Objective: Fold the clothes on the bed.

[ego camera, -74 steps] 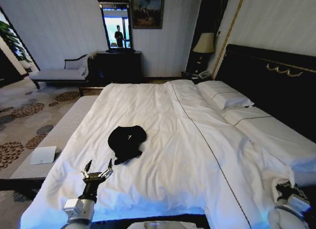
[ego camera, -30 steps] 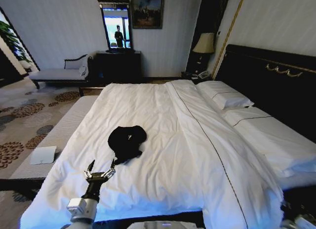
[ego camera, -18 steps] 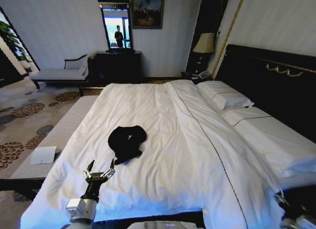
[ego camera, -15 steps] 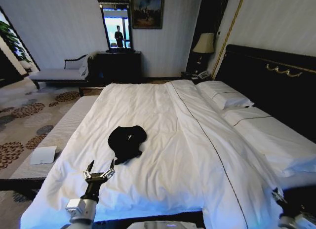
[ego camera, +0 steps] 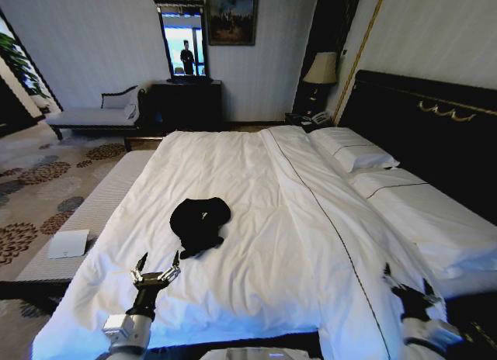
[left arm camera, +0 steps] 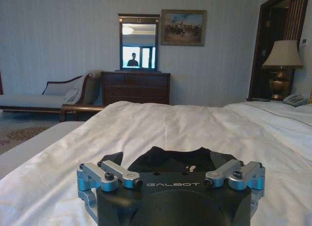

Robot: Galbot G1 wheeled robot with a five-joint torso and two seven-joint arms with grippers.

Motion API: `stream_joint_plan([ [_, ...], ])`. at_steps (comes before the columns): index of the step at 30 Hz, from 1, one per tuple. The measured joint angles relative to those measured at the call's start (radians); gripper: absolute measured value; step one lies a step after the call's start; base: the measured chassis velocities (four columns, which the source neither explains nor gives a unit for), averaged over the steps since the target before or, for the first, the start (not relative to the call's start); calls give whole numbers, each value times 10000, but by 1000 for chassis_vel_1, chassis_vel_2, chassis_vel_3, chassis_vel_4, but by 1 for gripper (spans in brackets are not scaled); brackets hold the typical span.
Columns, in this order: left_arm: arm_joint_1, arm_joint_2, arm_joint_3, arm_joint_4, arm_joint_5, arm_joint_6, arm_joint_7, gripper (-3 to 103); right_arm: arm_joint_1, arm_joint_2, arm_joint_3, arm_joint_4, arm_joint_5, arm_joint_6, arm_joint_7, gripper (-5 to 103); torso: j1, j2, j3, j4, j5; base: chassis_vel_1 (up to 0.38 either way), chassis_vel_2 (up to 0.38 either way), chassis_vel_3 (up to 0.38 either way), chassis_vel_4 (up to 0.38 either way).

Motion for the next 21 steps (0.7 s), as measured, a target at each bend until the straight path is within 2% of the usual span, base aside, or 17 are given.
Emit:
stream_joint_plan([
  [3, 38, 0, -36, 40, -38, -49, 1, 100, -216, 216, -538, 612, -377, -137, 35, 100, 0, 0, 0, 0, 0, 0, 0, 0, 0],
  [14, -87, 6, 13, 120, -46, -11, 0, 100, -321, 617, -1258, 798, -1770, -91, 61, 100, 0, 0, 0, 0, 1, 0, 0, 0, 0],
  [21, -97, 10, 9, 202, -52, -12, -1, 100, -387, 599, -1189, 718, -1787, -42, 81, 100, 0, 0, 0, -1, 2, 0, 0, 0, 0],
])
